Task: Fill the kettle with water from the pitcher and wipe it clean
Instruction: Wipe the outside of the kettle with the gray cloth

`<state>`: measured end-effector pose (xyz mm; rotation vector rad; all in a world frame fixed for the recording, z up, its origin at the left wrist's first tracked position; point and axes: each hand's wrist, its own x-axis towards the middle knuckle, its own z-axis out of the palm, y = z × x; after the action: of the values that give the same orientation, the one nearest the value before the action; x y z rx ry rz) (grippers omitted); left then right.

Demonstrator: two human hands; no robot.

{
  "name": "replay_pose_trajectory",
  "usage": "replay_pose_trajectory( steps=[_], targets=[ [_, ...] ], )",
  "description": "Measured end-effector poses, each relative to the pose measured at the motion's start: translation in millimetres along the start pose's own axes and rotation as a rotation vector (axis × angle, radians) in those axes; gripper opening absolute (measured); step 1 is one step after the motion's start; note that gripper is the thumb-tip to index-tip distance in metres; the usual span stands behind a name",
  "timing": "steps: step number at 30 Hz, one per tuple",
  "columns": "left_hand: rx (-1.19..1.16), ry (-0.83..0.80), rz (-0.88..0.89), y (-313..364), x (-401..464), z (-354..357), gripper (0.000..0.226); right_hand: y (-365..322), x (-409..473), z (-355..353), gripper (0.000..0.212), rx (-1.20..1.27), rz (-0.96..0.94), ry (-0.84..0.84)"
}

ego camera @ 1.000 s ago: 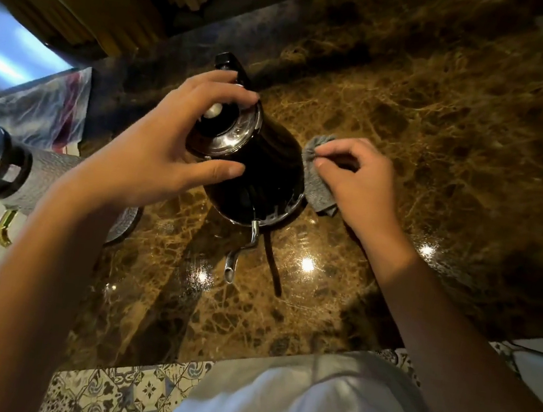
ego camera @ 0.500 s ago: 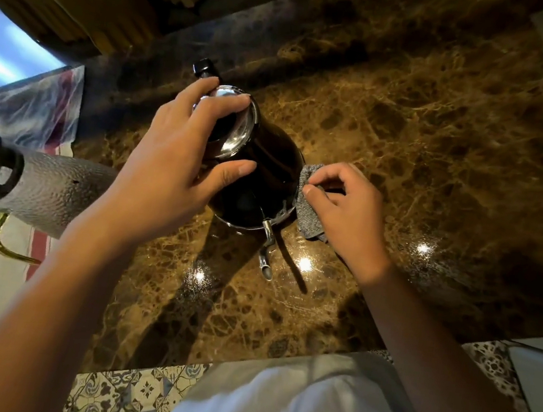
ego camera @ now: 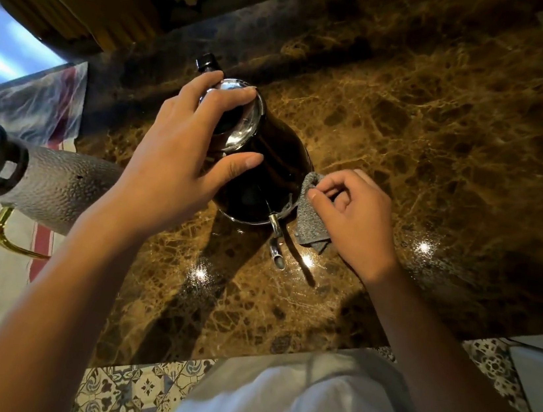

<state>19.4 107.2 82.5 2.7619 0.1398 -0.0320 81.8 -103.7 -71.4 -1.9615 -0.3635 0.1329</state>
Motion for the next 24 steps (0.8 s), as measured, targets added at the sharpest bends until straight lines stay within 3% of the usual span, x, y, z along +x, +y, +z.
replay_pose_trajectory(
  steps=[7,12,19,24],
  targets=[
    [-0.003,0.0,0.006,-0.4,-0.4,0.7,0.069,-13.7,-27.9,11.5,0.008,0.136,-0.174,0.045],
    [-0.031,0.002,0.013,-2.1,0.4,1.7,0.068,-8.0,-35.0,24.3,0.016,0.16,-0.153,-0.025],
    [-0.051,0.024,0.014,-2.6,0.8,1.7,0.07,-4.4,-24.9,22.2,0.024,-0.053,-0.176,-0.073],
    [-0.041,0.019,0.019,-2.4,0.3,2.0,0.071,-7.3,-21.5,21.7,0.023,-0.073,-0.141,-0.069]
  ],
)
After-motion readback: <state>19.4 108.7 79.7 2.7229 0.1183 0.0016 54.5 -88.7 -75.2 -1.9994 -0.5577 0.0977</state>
